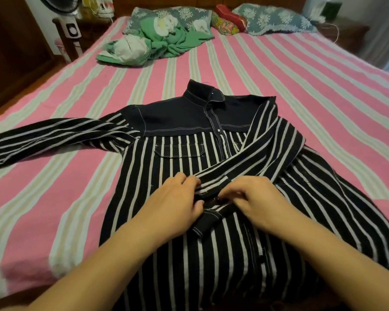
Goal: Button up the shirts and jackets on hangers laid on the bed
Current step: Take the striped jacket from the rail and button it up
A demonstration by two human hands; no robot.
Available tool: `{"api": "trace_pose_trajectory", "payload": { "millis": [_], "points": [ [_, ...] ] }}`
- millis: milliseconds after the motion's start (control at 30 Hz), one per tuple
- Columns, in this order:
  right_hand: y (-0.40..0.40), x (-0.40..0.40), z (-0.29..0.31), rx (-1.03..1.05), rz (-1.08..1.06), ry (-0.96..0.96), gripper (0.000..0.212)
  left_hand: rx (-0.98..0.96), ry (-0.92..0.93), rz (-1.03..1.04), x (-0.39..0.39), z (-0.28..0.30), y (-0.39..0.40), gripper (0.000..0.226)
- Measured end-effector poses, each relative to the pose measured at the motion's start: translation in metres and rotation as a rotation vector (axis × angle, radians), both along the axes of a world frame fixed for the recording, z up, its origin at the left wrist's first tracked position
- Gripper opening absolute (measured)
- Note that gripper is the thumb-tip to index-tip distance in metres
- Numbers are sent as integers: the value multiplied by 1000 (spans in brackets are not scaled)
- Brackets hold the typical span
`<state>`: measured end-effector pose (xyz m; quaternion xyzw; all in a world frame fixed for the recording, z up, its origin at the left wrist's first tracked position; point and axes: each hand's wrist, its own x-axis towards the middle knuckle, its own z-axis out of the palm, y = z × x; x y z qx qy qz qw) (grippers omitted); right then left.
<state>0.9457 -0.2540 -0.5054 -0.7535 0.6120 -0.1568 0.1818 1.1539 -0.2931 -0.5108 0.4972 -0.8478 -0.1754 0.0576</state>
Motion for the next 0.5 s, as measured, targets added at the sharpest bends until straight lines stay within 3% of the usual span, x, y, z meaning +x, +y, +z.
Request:
{"api": "trace_pose_trajectory", "payload": {
  "millis": [100,233,400,500],
  "points": [
    [-9,7,1,-4,156,174,19,68,7,80,-4,2,-9,39],
    [-17,18,-4,-82,175,363,12,-151,-98,-11,-13,5,-6,22],
    [-18,26,-5,-103,173,408,11,-264,-118,-27,-23,2,-9,13],
    [-19,17,-7,-156,205,330,9,-96,22,91,-23,3,-16,13]
  ]
}}
